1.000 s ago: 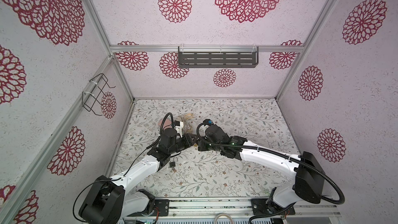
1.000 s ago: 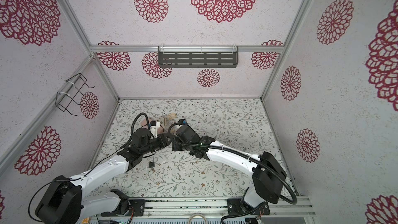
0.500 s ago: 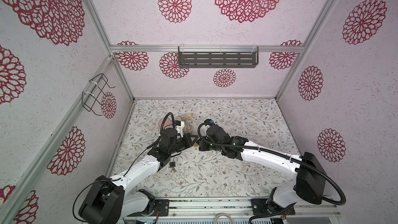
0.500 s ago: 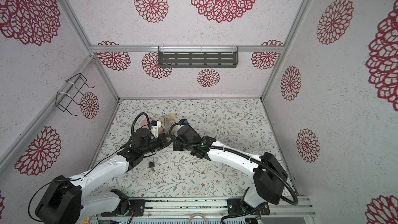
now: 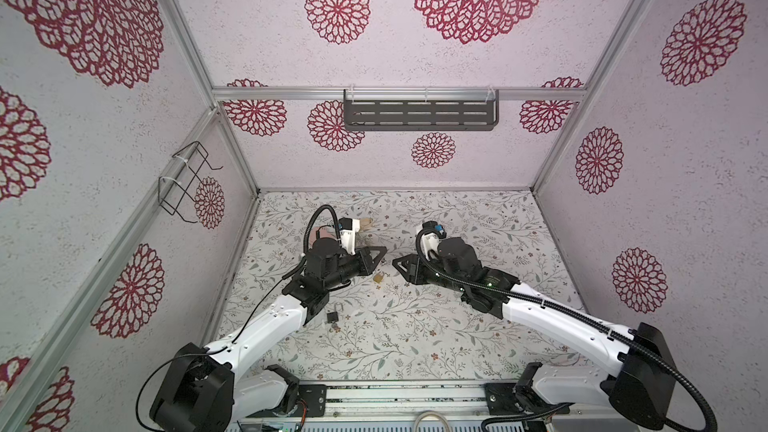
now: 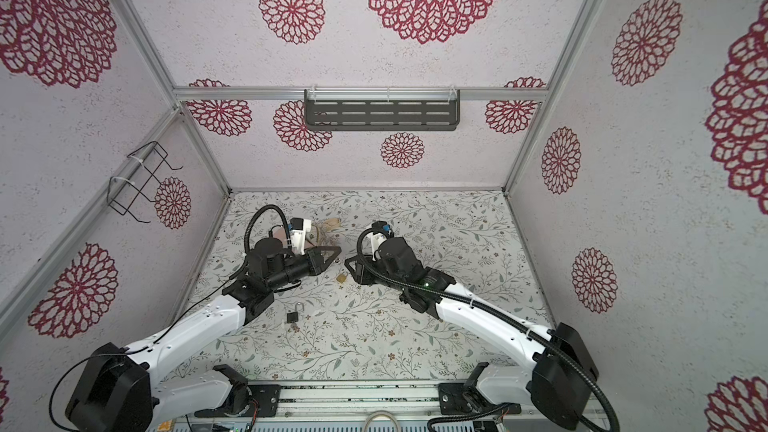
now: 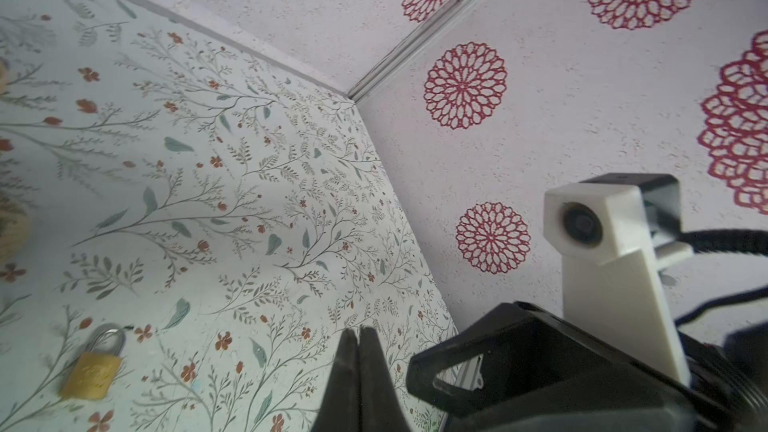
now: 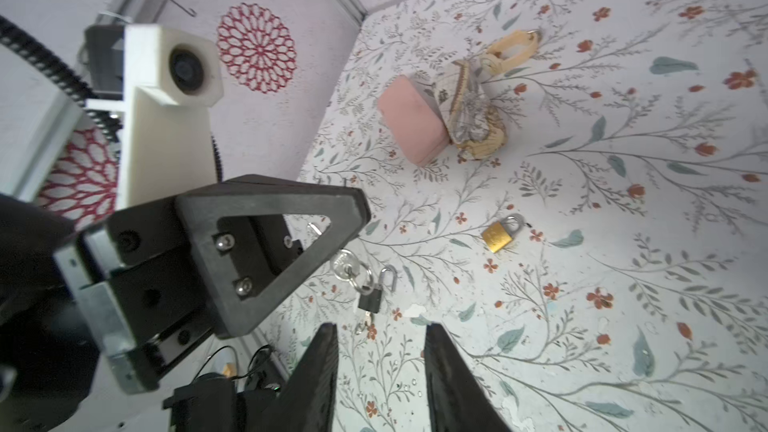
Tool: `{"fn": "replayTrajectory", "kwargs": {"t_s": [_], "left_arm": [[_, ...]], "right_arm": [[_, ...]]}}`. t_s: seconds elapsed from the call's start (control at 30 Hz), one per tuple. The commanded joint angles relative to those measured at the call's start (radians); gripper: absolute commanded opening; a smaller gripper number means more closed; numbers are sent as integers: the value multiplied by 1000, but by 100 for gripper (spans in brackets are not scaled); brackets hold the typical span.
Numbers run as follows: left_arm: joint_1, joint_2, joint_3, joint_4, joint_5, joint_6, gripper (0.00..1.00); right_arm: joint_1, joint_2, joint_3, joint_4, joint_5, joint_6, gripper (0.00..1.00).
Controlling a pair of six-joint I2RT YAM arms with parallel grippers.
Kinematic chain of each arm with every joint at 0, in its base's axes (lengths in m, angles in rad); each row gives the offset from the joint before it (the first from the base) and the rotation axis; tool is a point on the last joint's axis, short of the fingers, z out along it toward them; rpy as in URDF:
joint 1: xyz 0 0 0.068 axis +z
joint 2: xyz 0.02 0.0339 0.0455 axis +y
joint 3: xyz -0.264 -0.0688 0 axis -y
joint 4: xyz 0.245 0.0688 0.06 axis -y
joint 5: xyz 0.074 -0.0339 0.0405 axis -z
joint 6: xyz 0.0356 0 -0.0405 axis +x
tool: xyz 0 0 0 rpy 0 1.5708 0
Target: Unlock with the key
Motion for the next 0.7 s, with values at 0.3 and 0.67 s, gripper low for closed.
{"fn": "replayTrajectory", "kwargs": {"t_s": [0.3,0.67], "left_arm": [[-3,3,77,214,190,46,0],[-12,5,77,255,212,33,0]], "right_arm": [[-67,-29,3,246,-277,-24,39],[-85,-52,-15,293,-317,-46,33]]}}
